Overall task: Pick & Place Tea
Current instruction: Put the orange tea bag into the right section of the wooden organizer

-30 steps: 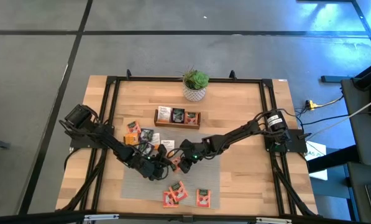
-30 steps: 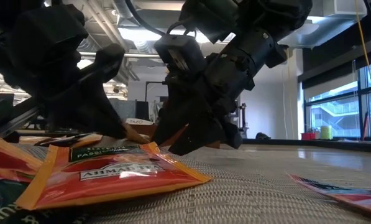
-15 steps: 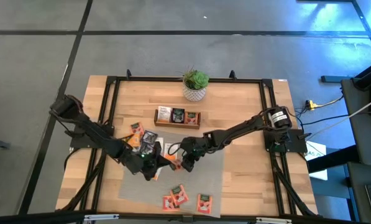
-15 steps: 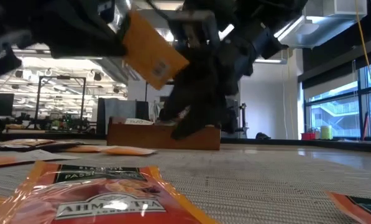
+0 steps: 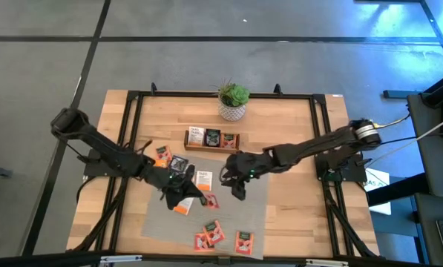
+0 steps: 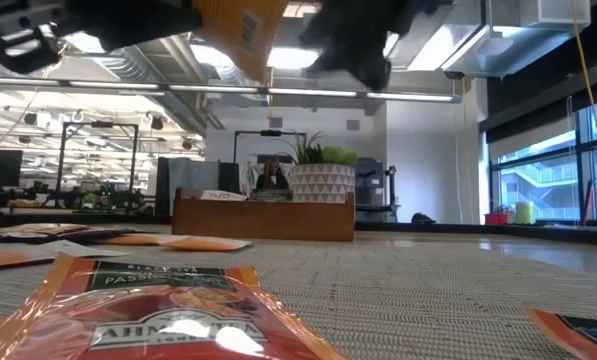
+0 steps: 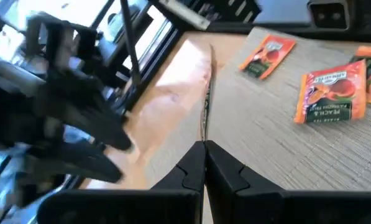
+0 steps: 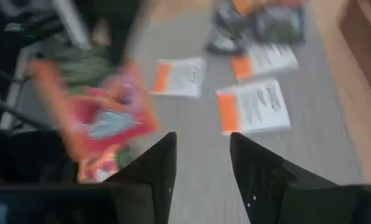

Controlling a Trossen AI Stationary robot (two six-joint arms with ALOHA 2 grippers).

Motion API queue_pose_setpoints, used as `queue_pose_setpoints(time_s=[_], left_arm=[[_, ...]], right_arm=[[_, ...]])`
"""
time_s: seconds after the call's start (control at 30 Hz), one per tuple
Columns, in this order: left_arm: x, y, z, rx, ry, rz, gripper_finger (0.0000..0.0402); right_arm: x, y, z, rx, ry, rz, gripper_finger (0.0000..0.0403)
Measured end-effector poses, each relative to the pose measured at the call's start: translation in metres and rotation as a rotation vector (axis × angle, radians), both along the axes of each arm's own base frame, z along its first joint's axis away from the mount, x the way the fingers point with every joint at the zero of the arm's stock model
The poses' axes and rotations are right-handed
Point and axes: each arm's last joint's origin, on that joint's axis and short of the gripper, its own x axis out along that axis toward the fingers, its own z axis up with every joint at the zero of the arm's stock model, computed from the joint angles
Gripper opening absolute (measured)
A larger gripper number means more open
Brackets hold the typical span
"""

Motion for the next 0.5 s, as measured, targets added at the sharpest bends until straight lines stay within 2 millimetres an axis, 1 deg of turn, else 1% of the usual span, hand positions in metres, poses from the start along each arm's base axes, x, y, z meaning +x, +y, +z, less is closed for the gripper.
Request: queue_pose_setpoints(time_s=[0.07, 0.13, 0.27, 0.37, 0.5], left_arm=[[0.004, 0.009, 0.000, -0.015, 0.009, -0.032, 0.0003], [0.008, 0.019, 0.000, -0.021, 0.009, -0.064, 0.0002], [0.012, 0.031, 0.001, 0.007, -0.006, -0.150, 0.0003], [0.012, 0.032, 0.001, 0.042, -0.024, -0.222, 0.0002], [0.011, 0.029, 0.001, 0.054, -0.032, -0.272, 0.0004]], right_arm=[[-0.004, 0.006, 0.009, -0.034, -0.050, 0.054, 0.0151], [-0.006, 0.011, 0.014, -0.055, -0.087, 0.088, 0.0151], [-0.005, 0.014, 0.018, -0.057, -0.121, 0.102, 0.0152], [-0.001, 0.011, 0.015, -0.064, -0.134, 0.095, 0.0155], [0.009, -0.001, 0.011, -0.060, -0.161, 0.056, 0.0185]])
